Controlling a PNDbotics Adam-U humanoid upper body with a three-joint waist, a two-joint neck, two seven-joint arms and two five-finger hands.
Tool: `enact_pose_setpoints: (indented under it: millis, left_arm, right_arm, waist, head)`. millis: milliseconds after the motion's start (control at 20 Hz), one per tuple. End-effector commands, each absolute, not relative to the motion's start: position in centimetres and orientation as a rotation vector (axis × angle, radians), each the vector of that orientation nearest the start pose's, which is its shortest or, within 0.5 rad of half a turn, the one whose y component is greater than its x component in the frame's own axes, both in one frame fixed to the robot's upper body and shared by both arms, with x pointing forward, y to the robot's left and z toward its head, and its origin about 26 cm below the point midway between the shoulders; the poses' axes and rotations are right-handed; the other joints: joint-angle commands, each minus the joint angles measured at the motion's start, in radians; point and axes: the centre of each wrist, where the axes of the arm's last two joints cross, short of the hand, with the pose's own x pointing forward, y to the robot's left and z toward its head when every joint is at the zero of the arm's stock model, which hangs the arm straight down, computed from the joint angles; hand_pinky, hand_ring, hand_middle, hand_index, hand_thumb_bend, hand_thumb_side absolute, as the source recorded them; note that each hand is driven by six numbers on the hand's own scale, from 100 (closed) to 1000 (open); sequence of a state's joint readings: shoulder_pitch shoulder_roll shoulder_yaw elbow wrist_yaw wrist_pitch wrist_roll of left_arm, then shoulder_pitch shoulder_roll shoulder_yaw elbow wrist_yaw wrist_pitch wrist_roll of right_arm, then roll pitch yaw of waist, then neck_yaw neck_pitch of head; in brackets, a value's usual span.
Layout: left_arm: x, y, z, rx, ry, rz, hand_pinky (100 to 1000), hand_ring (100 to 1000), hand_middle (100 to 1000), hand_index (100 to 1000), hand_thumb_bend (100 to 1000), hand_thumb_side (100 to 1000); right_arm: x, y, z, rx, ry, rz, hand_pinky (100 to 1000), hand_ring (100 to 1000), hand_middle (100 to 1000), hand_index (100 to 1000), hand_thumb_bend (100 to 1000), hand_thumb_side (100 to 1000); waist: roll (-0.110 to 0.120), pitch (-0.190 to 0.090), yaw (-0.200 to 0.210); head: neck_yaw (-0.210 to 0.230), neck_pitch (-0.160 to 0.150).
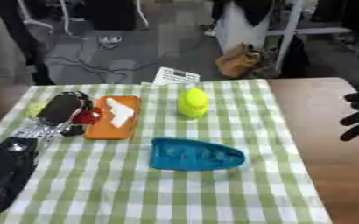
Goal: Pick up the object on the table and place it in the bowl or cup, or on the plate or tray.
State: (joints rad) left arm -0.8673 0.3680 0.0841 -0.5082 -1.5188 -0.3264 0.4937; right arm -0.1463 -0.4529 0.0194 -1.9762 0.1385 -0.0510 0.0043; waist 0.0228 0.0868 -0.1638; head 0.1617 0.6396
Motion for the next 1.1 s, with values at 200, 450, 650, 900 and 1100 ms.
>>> enact_pose_setpoints:
  millis: [200,450,650,900,1100]
  left_arm:
    - [46.9,33.9,7.2,1.409,-1.547,-1.409,604,474,515,655,254,109]
    - [46.7,33.5,6.3,1.355,-1.488,-1.522,702,741,806,876,320,414]
    - [46.7,33.3,6.2,1.326,-1.484,-1.565,775,843,893,942,326,702]
    - [46.8,33.2,6.3,1.338,-1.511,-1.539,838,889,927,974,292,825]
    - [46.8,33.3,6.6,1.36,-1.549,-1.476,872,902,936,985,204,836]
  right_arm:
    - [28.3,-29.0,17.3,-0.395,-2.151,0.599,490,596,735,697,100,711]
    - [28.3,-29.0,17.3,-0.394,-2.151,0.597,490,596,735,697,100,712]
    - [28.3,-29.0,17.3,-0.395,-2.151,0.595,490,596,735,697,100,712]
    - [28.3,-29.0,17.3,-0.394,-2.15,0.596,490,596,735,697,100,712]
    - [28.3,-29.0,17.3,-0.393,-2.15,0.596,490,597,735,697,100,712]
  waist:
    - [-0.007,-0.014,-0.001]
    - [-0.007,-0.012,-0.003]
    - [-0.007,-0.012,-0.003]
    - [-0.007,-0.012,-0.001]
    - [-0.008,-0.012,0.0]
  head:
    - [0.003,-0.014]
    - [0.002,-0.014]
    - [0.001,-0.015]
    - [0.002,-0.017]
    - [0.002,-0.018]
